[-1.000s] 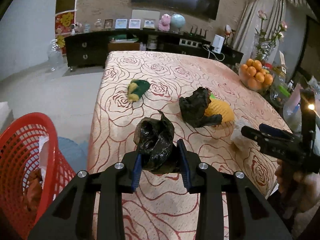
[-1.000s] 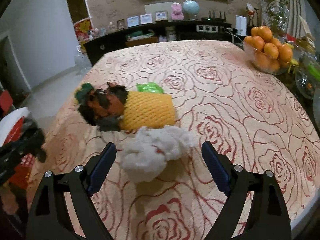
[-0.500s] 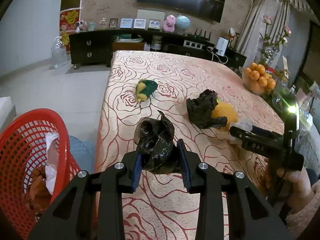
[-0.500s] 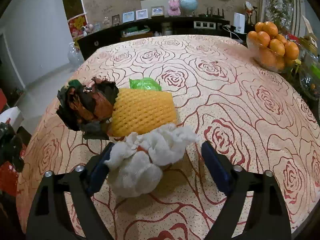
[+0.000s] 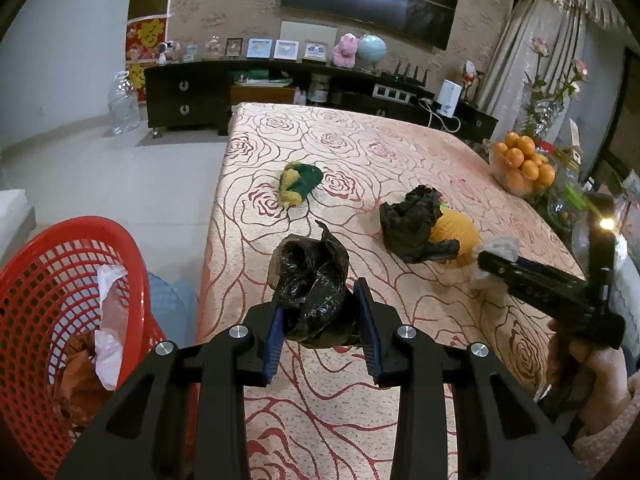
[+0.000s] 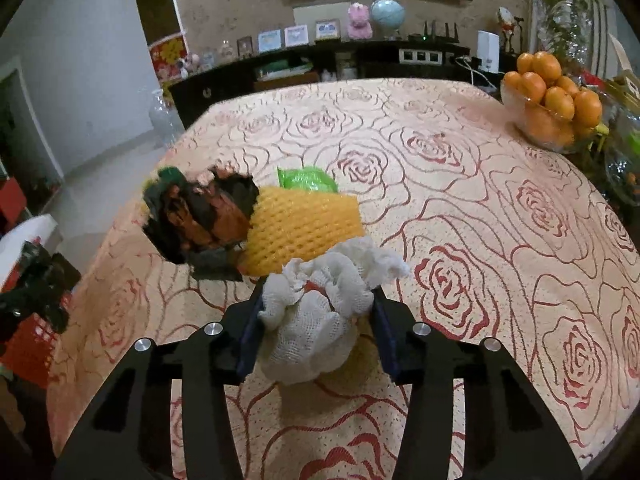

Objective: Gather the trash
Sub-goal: 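Carry the black bag and white net over the wastebasket and release both, then move both open grippers back toward the remaining trash on the table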

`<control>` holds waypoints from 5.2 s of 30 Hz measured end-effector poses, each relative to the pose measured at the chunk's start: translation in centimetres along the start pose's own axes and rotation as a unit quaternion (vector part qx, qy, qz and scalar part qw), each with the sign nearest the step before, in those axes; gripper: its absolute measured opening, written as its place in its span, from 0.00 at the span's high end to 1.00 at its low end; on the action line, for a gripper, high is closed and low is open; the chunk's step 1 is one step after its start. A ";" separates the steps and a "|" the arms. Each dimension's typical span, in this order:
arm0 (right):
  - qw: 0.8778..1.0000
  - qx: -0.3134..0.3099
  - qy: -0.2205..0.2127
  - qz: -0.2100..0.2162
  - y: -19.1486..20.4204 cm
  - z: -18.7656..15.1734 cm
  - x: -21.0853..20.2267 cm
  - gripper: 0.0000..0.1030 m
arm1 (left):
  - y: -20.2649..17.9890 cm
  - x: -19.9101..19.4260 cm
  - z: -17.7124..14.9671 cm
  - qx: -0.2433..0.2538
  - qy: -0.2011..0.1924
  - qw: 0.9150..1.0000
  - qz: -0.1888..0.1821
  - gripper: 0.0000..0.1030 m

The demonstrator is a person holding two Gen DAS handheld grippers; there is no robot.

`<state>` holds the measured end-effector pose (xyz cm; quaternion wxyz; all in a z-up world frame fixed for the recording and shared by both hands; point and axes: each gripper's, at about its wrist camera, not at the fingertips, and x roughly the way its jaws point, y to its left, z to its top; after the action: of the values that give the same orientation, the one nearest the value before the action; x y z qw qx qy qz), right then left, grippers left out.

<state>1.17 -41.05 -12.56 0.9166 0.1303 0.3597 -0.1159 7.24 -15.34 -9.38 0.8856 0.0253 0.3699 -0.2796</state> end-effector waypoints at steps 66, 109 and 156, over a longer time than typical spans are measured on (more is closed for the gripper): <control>0.958 -0.174 -0.033 0.223 24.8 2.7 -6.5 0.55 | 15.7 -11.7 -0.8 -0.118 -0.069 0.967 0.214 0.70; 0.972 -0.141 -0.010 0.190 20.4 1.7 -6.0 0.34 | 14.8 -12.3 -0.8 -0.136 -0.094 0.968 0.190 0.25; 1.000 -0.008 0.003 -0.008 1.0 -0.8 -3.7 0.29 | -1.1 -1.4 3.2 0.032 -0.024 0.997 0.062 0.19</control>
<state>-1.65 -39.46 -10.44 0.9156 0.1205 0.3646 -0.1195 7.91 -16.42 -5.96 0.9088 0.0693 0.3370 -0.2363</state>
